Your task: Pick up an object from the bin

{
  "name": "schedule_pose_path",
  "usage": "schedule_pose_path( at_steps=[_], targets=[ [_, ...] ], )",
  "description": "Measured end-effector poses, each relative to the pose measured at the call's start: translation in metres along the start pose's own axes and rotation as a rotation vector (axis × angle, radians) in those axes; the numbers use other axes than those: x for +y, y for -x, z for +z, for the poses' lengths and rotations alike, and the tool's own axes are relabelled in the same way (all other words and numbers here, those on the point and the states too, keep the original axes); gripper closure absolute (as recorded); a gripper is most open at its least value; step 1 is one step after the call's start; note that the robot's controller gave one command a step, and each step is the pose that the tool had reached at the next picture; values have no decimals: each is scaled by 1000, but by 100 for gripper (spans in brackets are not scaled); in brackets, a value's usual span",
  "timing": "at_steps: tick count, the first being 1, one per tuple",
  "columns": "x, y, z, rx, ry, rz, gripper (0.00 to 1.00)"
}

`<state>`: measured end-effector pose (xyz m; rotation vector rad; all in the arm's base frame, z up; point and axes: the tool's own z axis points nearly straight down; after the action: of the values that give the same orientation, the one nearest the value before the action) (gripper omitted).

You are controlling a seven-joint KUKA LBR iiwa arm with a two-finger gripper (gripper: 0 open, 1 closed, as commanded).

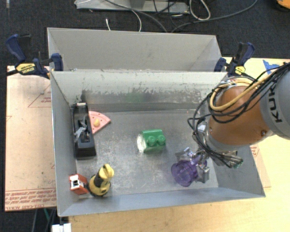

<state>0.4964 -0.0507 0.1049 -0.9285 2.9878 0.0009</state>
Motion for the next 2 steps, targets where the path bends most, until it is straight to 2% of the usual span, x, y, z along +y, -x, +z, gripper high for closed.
schedule_pose_path(
  at_steps=[2],
  targets=[
    [1,0,-54,3,5,2,100]
  ],
)
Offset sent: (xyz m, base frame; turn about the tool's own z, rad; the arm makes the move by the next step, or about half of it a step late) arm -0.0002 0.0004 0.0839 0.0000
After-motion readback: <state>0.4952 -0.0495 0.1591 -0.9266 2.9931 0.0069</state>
